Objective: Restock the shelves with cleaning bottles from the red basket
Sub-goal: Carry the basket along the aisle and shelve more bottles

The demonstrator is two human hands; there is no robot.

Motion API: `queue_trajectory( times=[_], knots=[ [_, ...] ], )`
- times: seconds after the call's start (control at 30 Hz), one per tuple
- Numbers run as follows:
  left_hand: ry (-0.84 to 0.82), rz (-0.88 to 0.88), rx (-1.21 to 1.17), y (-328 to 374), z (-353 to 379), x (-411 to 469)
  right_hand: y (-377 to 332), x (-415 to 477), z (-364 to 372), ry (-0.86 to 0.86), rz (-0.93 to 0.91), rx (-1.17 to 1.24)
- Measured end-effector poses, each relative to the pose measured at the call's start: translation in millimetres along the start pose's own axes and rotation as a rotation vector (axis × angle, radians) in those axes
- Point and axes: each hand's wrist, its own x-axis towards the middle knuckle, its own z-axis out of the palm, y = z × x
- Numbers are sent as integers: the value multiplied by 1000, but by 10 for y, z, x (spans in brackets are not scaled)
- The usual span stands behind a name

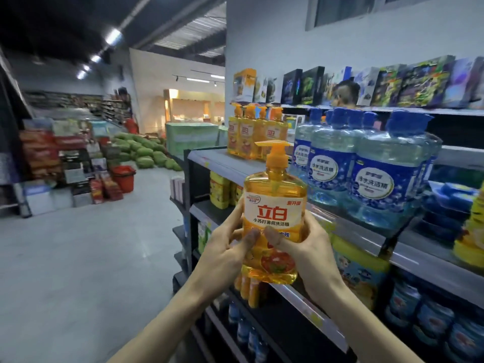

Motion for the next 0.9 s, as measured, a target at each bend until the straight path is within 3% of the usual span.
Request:
queue_trajectory(
  times=[0.57, 0.9],
  knots=[
    [-59, 194, 9, -767, -1657, 2082, 247, 2188, 1261, 4, -159, -110],
    [-83, 327, 70, -1184, -1801, 3300, 460, 3093, 1358, 198, -267, -232]
  ],
)
